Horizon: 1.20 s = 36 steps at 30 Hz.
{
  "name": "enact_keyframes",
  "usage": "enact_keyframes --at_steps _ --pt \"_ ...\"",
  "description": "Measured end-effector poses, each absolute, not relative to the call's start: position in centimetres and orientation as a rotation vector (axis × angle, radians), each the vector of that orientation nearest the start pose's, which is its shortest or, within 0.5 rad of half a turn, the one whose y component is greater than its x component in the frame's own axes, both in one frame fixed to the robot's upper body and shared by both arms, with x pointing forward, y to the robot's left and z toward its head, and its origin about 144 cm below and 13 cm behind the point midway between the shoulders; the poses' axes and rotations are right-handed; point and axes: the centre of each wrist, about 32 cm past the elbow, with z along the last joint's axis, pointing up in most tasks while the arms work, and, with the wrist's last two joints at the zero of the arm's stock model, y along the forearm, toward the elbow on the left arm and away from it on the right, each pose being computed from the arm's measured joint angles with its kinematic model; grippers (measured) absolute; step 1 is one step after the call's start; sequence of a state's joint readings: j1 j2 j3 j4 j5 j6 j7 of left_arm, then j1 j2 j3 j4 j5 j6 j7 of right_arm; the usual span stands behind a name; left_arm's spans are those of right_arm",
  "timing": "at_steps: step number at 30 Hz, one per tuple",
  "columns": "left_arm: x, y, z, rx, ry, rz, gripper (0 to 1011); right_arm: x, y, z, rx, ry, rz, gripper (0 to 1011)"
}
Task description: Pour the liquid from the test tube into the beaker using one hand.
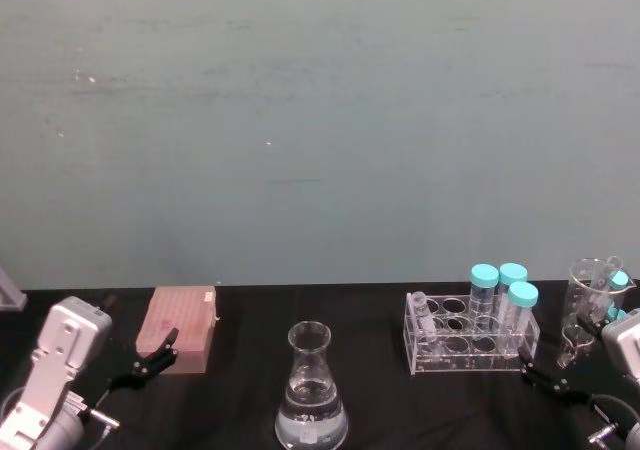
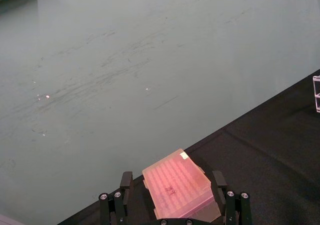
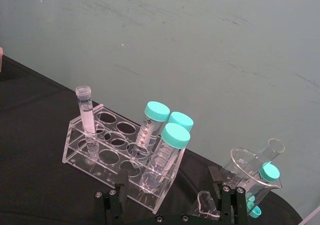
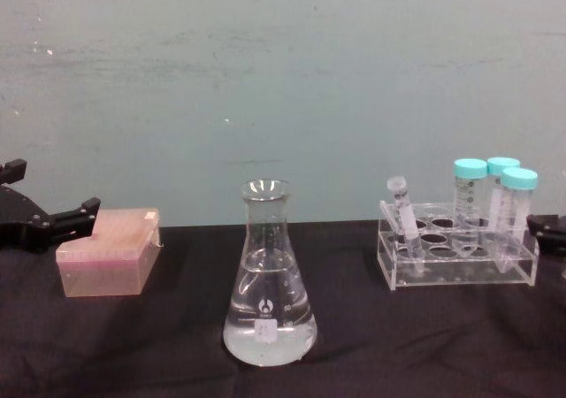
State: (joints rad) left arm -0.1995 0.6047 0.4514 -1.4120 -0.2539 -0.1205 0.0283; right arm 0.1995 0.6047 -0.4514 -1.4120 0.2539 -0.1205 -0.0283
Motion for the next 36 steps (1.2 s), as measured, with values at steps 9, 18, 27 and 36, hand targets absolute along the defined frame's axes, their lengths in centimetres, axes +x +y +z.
enact_keyframes --at_steps 9,18,27,36 --pt "48.86 30.96 113.98 0.304 -0.285 1.248 1000 48.86 -30.97 113.98 -0.304 -0.285 -1.248 1000" --pt "48.86 30.97 113.98 0.304 -0.285 1.248 1000 48.86 -30.96 113.98 -0.305 -0.285 -1.248 1000" --pt "48.86 30.96 113.98 0.304 -0.285 1.248 1000 48.86 -30.97 113.98 -0.305 -0.285 -1.248 1000" --pt "48.86 30.97 113.98 0.304 -0.285 1.248 1000 48.86 -30.97 113.98 -0.304 -0.285 -1.248 1000"
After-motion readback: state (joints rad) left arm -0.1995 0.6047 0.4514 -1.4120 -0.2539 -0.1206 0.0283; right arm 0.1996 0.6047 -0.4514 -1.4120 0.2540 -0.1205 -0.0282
